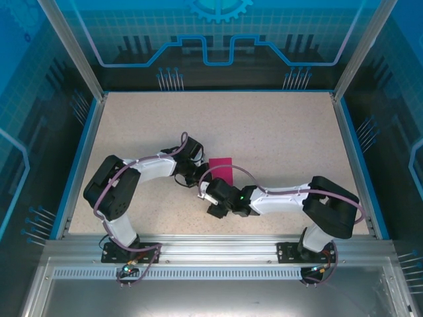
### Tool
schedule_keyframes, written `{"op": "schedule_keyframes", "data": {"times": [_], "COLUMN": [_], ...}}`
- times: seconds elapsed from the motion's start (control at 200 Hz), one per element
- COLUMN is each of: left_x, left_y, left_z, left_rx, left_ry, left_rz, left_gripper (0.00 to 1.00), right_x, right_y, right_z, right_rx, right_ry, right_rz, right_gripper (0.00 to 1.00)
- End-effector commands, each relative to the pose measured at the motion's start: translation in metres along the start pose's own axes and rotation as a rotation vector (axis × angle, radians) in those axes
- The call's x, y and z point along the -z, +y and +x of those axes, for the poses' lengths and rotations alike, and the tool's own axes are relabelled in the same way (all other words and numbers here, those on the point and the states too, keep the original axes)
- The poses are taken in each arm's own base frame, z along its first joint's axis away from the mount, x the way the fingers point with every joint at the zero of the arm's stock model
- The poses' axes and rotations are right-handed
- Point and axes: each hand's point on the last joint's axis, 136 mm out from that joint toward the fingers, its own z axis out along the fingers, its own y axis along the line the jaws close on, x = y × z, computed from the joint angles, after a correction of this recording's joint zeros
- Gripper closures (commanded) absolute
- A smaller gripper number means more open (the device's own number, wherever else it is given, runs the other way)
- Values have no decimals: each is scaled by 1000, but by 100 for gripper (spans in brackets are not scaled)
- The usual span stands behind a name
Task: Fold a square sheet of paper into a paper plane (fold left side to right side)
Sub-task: Third fold the triangle at the center of the table.
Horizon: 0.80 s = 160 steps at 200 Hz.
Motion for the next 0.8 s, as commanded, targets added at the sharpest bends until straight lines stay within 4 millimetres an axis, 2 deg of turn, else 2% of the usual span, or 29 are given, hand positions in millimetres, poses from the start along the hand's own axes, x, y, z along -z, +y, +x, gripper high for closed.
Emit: {"op": "schedule_keyframes", "data": {"times": [0.0, 0.11, 0.24, 0.35, 0.395, 0.525, 0.595, 0.635, 0.71, 0.795], "left_x": [4, 4, 4, 5, 7, 18, 27, 34, 47, 58], "left_y": [-8, -6, -6, -7, -7, -8, -7, -5, 1, 3], "left_z": [0, 1, 1, 1, 1, -1, -2, -3, -7, -12], "left_rx": [4, 5, 2, -10, -15, -36, -50, -56, -60, -65], "left_ry": [3, 8, 7, 8, 6, -13, -22, -29, -42, -54], "left_rz": [1, -4, -3, -6, -10, -3, 2, 0, -9, 0], "left_gripper": [98, 98, 98, 96, 93, 77, 60, 54, 47, 44], "right_x": [-4, -7, -4, -3, -3, -2, -3, -4, -5, -5], "right_y": [-10, -16, -24, -25, -23, -20, -19, -17, -17, -17], "right_z": [-23, -26, -26, -23, -21, -14, -9, -7, -5, -4], "right_rx": [27, 20, -6, -15, -10, -13, -22, -25, -34, -43], "right_ry": [-54, -58, -68, -63, -55, -38, -25, -17, -10, -7], "right_rz": [55, 70, 70, 46, 37, 10, -7, -16, -25, -32], "right_gripper": [33, 45, 65, 90, 100, 100, 100, 100, 100, 100]}}
